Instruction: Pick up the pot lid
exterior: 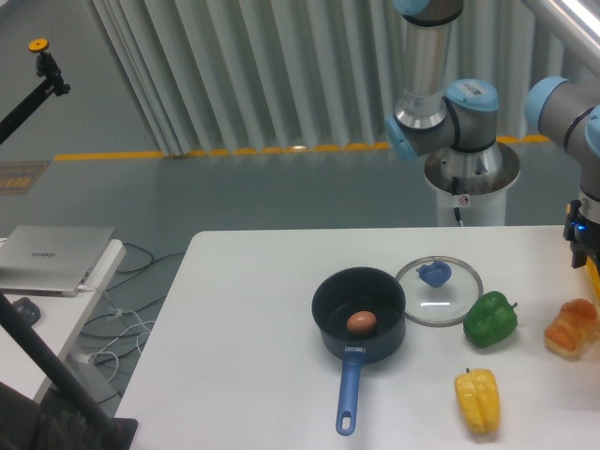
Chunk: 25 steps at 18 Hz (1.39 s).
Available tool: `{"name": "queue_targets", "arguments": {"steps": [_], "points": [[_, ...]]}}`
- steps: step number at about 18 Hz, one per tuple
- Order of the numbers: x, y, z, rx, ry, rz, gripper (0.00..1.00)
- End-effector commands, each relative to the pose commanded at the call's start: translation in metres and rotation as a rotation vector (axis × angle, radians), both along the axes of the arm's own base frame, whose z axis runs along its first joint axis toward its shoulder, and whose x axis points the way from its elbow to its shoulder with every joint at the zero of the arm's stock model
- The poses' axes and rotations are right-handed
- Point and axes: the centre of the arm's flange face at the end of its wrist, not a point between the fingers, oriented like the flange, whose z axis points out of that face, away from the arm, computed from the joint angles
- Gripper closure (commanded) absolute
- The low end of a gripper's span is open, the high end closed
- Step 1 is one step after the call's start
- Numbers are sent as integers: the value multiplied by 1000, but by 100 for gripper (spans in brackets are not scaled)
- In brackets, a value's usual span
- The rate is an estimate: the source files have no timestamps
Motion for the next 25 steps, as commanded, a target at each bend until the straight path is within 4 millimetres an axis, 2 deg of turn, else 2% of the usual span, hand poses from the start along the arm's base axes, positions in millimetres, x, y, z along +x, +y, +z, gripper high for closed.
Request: {"name": "queue_targets", "arguments": {"steps": [8,13,17,25], "points": [[-1,-1,0,3,-4,0,0],[-7,-11,2,-2,3,28,0],[13,-16,24,19,39,60,0],[43,-3,46,87,30,314,0]]}}
